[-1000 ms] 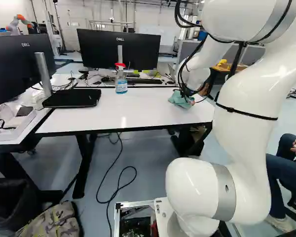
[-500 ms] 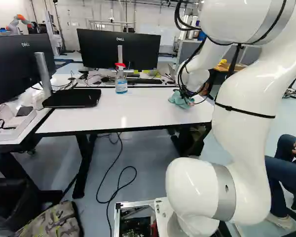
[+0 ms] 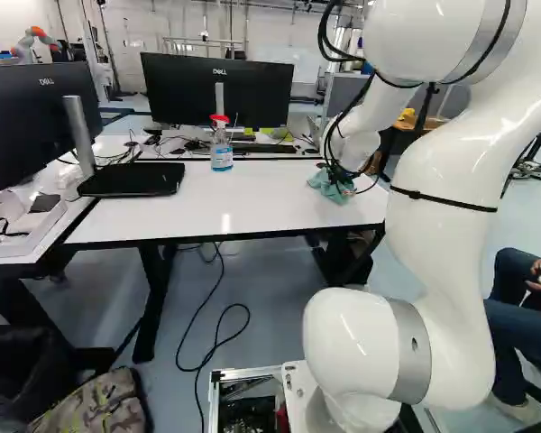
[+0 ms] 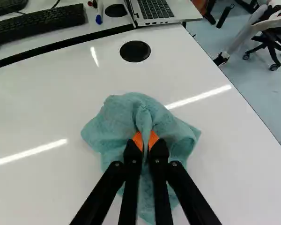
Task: Clean the table with the green towel
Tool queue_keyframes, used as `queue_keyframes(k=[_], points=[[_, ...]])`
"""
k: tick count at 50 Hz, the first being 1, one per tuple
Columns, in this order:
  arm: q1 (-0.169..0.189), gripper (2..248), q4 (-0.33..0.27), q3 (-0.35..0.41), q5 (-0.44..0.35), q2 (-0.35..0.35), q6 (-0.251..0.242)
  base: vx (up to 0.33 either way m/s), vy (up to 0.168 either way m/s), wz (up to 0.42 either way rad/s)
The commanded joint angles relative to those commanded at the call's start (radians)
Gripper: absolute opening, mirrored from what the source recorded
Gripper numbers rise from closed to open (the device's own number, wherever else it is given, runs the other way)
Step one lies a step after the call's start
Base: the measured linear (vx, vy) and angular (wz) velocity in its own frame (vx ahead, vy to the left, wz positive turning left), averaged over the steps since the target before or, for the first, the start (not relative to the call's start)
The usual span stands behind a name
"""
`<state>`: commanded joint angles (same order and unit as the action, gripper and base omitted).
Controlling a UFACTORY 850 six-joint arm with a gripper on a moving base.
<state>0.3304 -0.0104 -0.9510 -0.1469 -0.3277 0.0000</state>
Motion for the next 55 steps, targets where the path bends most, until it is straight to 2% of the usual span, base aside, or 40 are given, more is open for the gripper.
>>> queue_keyframes(k=[43, 55], points=[[0.0, 34, 0.0, 0.0, 0.035, 0.0, 0.0, 0.0, 0.0, 0.0], [0.003, 34, 0.0, -0.029, 0.035, -0.023, 0.0, 0.0, 0.0, 0.0]])
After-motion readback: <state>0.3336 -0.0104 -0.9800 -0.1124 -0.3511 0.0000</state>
